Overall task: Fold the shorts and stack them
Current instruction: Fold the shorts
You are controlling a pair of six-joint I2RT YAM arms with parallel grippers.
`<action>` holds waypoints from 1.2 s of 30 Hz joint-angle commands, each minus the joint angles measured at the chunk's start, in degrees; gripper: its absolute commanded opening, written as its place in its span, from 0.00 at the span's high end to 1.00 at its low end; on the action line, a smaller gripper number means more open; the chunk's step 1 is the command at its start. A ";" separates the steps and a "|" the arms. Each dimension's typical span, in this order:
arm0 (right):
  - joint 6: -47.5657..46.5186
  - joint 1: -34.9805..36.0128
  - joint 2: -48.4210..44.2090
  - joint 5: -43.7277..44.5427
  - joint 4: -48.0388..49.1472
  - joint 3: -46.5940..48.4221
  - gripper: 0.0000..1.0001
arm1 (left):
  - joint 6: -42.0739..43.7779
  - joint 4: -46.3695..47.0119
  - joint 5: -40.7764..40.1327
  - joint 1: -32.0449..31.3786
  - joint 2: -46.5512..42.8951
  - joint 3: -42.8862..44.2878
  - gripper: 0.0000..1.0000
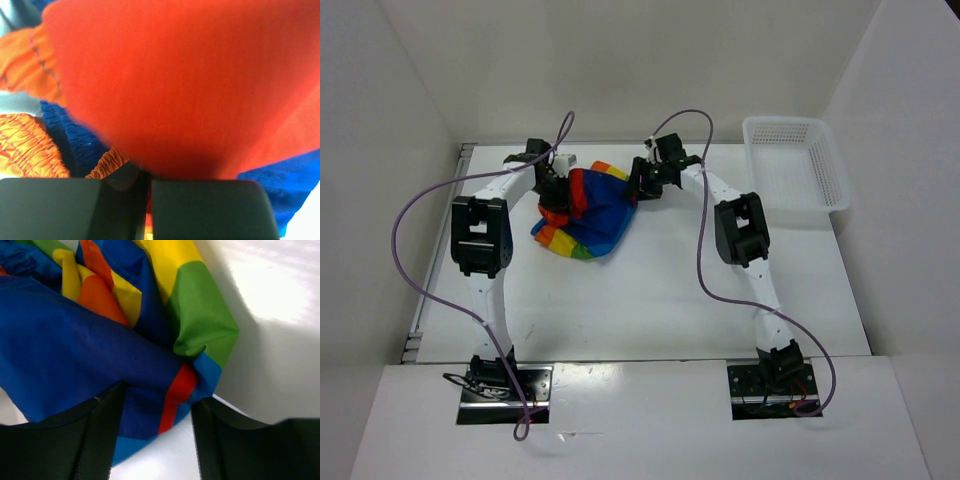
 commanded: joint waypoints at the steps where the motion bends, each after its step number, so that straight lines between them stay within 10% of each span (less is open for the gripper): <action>1: 3.10 0.94 1.39 -0.66 2.60 2.67 0.43 | 0.25 -0.79 2.99 0.10 -0.59 -1.23 0.99; 7: 3.73 0.94 2.01 8.38 0.84 4.43 1.00 | 0.25 -1.32 0.74 0.10 -2.78 -1.75 1.00; 22: -2.42 -5.13 -2.82 11.66 -1.53 2.84 1.00 | 0.25 -1.85 0.71 7.84 -8.33 -2.90 0.91; 26: -4.97 -5.13 -4.04 5.07 -1.53 5.03 0.30 | 0.25 -1.85 3.70 7.84 -8.33 -3.51 0.68; 32: -7.53 -4.60 -17.27 5.41 -3.20 1.46 0.23 | 0.25 -3.60 5.11 7.84 -10.35 2.80 0.30; 36: -3.23 -1.63 -30.54 9.62 -1.90 -17.65 0.21 | 0.25 -3.60 7.57 7.84 -12.37 3.87 0.13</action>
